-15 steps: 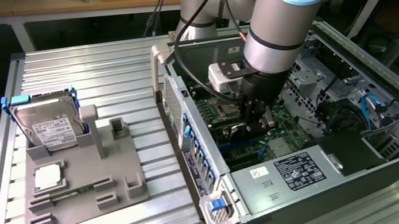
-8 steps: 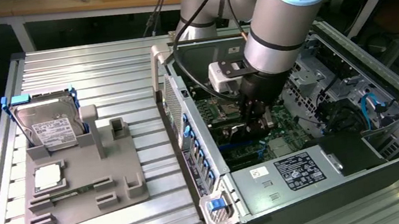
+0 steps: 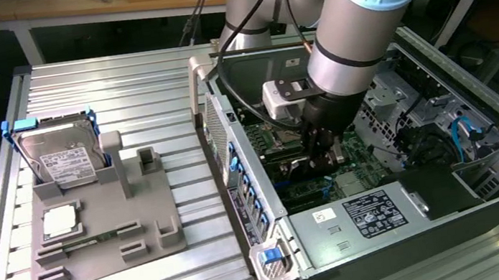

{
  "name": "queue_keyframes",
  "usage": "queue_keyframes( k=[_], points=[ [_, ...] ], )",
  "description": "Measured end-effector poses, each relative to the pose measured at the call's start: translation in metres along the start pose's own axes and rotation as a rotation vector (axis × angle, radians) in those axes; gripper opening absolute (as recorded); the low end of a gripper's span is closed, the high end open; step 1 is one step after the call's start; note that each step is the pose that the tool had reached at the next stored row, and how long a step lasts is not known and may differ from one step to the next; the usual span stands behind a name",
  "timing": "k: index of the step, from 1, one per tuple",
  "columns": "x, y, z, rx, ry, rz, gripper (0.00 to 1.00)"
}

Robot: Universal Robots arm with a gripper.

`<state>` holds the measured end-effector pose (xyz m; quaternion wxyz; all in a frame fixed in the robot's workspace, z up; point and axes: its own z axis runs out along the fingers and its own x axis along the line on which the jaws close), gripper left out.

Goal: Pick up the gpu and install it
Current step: 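Insert the gpu into the slot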

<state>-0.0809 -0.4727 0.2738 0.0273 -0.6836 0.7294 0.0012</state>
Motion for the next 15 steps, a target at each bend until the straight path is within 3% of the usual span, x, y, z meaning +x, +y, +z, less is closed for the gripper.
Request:
queue_keyframes(
  k=[15],
  points=[
    [0.0003, 0.0002, 0.0014, -0.0008, -0.0077, -0.006, 0.27]
  ],
)
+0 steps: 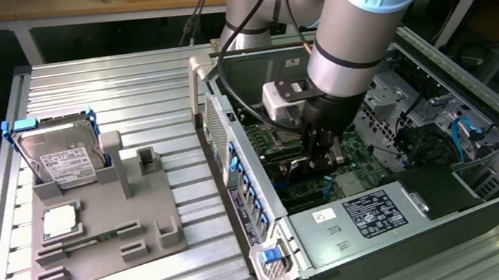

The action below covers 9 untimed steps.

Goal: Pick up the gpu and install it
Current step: 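Insert the gpu into the slot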

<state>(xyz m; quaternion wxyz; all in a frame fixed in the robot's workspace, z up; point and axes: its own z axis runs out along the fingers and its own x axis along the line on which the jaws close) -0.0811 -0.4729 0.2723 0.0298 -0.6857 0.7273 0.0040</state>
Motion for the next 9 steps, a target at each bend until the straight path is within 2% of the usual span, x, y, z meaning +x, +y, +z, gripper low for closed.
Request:
queue_keyframes(
  k=[9],
  points=[
    [-0.0001, 0.0002, 0.0011, -0.0014, -0.0019, -0.027, 0.27]
  ],
)
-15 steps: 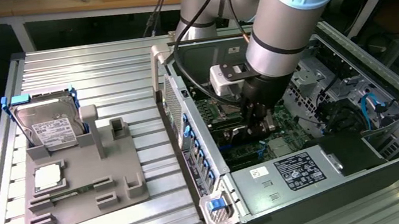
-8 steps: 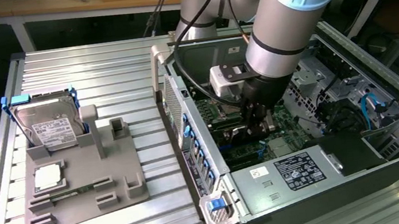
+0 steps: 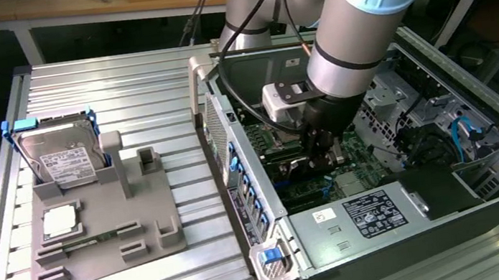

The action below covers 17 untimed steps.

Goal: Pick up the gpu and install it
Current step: 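Insert the gpu into the slot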

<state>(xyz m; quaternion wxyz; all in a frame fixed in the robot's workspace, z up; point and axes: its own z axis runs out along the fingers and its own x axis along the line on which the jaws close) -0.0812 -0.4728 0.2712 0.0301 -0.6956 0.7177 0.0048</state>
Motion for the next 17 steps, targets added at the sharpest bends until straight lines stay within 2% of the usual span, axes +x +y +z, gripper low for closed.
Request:
queue_keyframes(
  k=[17],
  points=[
    [-0.0027, 0.0013, 0.0046, -0.0011, -0.0007, -0.021, 0.27]
  ],
)
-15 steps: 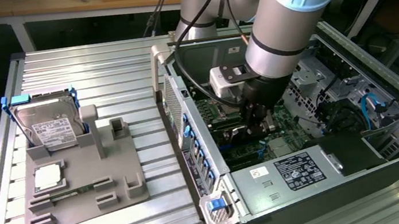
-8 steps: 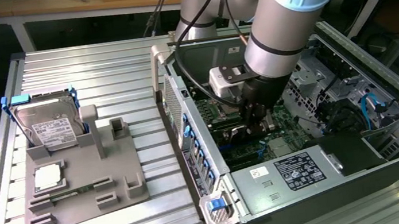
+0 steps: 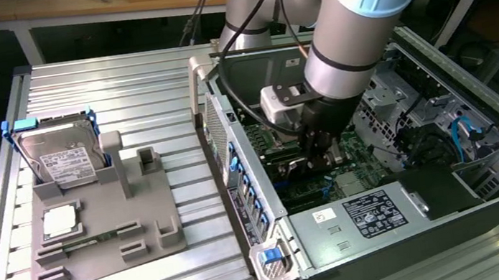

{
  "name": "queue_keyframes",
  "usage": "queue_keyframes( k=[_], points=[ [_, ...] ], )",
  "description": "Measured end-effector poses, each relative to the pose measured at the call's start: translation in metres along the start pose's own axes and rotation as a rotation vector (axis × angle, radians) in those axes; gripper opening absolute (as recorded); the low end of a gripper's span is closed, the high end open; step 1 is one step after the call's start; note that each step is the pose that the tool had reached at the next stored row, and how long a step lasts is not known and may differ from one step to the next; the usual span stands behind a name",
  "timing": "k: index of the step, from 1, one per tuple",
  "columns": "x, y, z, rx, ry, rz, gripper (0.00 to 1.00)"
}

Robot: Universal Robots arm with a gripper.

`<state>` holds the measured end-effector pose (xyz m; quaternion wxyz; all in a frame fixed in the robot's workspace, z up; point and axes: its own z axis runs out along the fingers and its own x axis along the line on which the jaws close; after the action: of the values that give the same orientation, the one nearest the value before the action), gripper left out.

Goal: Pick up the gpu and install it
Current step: 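Insert the gpu into the slot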

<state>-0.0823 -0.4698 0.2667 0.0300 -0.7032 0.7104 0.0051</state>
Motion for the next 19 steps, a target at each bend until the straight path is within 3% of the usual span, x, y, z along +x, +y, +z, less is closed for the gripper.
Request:
queue_keyframes(
  k=[19],
  points=[
    [-0.0042, 0.0011, 0.0008, 0.0000, 0.0000, 0.000, 0.27]
  ],
)
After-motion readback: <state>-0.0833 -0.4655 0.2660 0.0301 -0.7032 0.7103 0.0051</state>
